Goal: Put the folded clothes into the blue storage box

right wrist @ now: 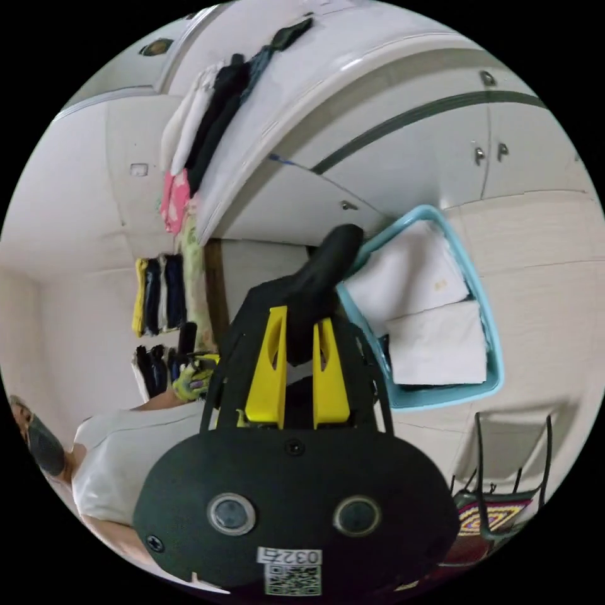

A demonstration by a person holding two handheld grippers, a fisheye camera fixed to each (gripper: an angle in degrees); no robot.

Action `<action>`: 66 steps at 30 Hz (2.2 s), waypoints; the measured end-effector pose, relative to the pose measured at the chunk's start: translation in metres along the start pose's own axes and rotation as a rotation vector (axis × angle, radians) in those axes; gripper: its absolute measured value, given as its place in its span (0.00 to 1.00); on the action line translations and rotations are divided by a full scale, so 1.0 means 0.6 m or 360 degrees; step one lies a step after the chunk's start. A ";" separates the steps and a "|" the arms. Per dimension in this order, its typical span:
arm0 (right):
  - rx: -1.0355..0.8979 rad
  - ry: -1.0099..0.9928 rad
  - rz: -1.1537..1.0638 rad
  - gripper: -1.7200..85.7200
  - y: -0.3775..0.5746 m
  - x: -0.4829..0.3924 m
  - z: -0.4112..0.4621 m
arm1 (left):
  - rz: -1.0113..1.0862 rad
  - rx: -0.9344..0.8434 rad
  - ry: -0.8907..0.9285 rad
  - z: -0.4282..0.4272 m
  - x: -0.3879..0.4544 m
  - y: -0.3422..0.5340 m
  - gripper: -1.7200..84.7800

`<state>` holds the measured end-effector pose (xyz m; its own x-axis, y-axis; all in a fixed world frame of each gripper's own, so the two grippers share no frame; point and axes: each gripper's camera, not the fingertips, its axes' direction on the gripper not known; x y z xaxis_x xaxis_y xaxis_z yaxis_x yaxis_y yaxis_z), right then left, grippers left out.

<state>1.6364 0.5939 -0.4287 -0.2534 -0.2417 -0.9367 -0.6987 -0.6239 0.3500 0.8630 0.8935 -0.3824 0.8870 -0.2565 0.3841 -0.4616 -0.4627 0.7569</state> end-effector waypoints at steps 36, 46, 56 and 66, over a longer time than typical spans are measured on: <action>-0.0243 -0.0643 -0.0347 0.12 0.061 -0.073 0.175 | 0.0110 0.1754 -0.0349 -0.134 -0.028 0.498 0.01; -0.0467 -0.0759 -0.0635 0.12 0.091 -0.190 0.276 | 0.0059 0.2385 -0.0503 -0.117 -0.019 0.712 0.08; -0.0575 -0.0687 -0.1163 0.15 0.105 -0.520 0.423 | -0.0090 0.2743 -0.0915 -0.149 0.001 0.828 0.16; -0.0551 -0.0445 -0.1228 0.18 0.088 -0.698 0.594 | -0.0060 0.2767 -0.0855 -0.152 -0.024 0.860 0.18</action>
<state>1.4671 0.9268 -0.0219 0.0185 0.5006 -0.8655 -0.5123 -0.7386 -0.4382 0.6138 0.7359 0.0508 0.9573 -0.2785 -0.0772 -0.2456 -0.6432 -0.7253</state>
